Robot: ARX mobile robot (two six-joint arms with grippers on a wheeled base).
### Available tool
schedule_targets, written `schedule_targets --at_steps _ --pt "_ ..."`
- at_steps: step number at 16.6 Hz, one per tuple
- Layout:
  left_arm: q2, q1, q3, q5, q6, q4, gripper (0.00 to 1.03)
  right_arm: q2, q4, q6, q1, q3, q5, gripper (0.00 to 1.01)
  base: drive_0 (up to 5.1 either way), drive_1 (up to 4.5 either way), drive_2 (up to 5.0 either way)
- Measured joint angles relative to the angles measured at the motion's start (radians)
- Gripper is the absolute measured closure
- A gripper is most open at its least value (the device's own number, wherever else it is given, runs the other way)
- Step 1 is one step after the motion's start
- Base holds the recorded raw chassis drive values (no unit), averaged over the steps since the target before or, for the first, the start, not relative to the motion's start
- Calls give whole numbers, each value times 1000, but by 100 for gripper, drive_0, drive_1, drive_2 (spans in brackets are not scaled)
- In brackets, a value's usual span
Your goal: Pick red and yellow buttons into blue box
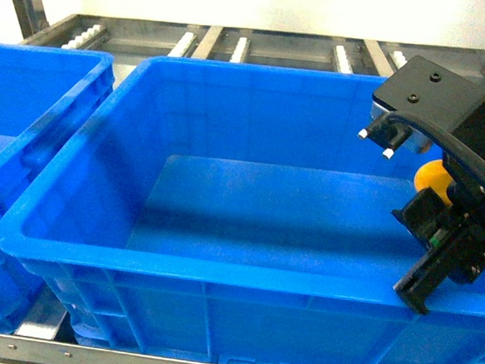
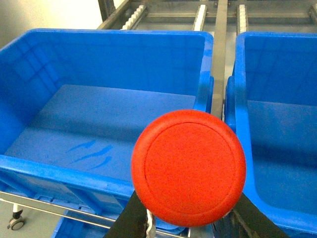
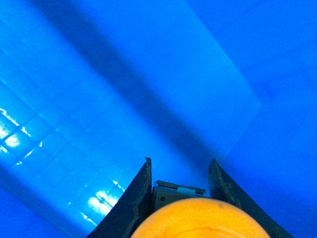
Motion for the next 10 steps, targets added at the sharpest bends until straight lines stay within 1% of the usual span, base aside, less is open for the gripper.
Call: schedule_targets --at_steps 1,2,3,4,5,6,8,9,10 --pt "0 0 0 0 0 1 83 50 -79 38 -19 67 -12 72 0 0 0" --pt "0 0 0 -1 0 1 83 76 -135 70 -27 106 -19 72 0 0 0" --pt "0 0 0 -1 0 0 83 93 -175 89 -35 137 -26 72 0 0 0" --pt "0 0 0 0 0 1 83 95 -180 100 -43 142 -27 64 0 0 0" --pt "0 0 0 0 0 0 83 95 -190 121 -58 144 -37 51 0 0 0" --pt "0 0 0 -1 0 0 83 92 -203 130 -58 145 -44 38 0 0 0" --pt "0 0 0 0 0 0 83 77 -224 132 -53 145 -72 14 0 0 0" --pt "0 0 0 0 0 0 83 53 -212 132 -45 144 -92 2 0 0 0" --pt "0 0 0 0 0 1 83 16 -217 134 -35 144 -119 3 0 0 0"
